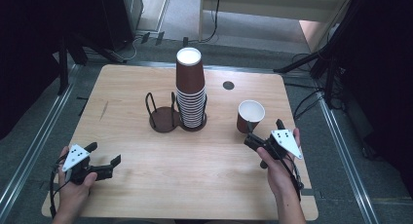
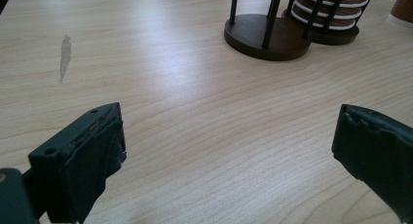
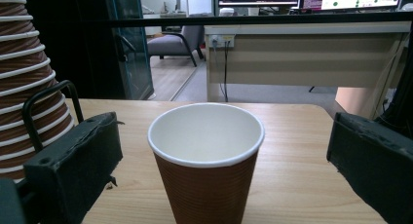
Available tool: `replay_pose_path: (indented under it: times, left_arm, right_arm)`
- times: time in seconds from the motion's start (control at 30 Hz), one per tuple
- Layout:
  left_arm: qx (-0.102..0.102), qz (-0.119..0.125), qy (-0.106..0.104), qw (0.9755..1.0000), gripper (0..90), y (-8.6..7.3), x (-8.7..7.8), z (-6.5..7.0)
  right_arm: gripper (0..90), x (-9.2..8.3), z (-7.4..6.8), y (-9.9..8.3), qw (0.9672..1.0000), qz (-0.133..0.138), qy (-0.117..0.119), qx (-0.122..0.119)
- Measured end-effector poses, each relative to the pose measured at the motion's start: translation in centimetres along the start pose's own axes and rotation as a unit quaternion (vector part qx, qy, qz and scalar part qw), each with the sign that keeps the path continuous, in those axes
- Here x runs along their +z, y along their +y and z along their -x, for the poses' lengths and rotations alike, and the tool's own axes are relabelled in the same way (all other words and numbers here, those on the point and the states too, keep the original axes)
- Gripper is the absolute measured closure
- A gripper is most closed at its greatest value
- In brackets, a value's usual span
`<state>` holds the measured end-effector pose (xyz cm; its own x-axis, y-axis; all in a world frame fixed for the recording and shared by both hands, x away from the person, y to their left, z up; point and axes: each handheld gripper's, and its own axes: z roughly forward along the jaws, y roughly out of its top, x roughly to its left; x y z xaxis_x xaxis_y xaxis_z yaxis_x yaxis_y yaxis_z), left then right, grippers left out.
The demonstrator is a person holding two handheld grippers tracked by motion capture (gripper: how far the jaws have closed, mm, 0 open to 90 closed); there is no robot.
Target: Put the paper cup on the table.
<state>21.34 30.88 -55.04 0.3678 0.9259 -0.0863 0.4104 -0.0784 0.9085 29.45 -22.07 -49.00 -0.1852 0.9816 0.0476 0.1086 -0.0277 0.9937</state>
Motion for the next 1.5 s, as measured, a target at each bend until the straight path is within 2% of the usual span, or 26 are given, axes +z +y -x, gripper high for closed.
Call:
replay_pose_path:
  times: [0.63, 0.8, 1.5]
  left_arm:
    - [-0.001, 0.000, 0.000, 1.0000, 0.0, 0.0, 0.0, 0.0]
    - [-0.001, 0.000, 0.000, 1.0000, 0.0, 0.0, 0.0, 0.0]
    - [-0.001, 0.001, 0.001, 1.0000, 0.0, 0.0, 0.0, 0.0]
  right_arm:
    - [0.0, -3.1, 2.0, -0.4, 0.9999, -0.004, -0.010, -0.001]
    - [0.0, -4.3, 2.8, -0.4, 0.9999, -0.001, -0.013, -0.009]
    - [0.0, -7.6, 5.9, -1.6, 0.9993, -0.007, -0.037, -0.002]
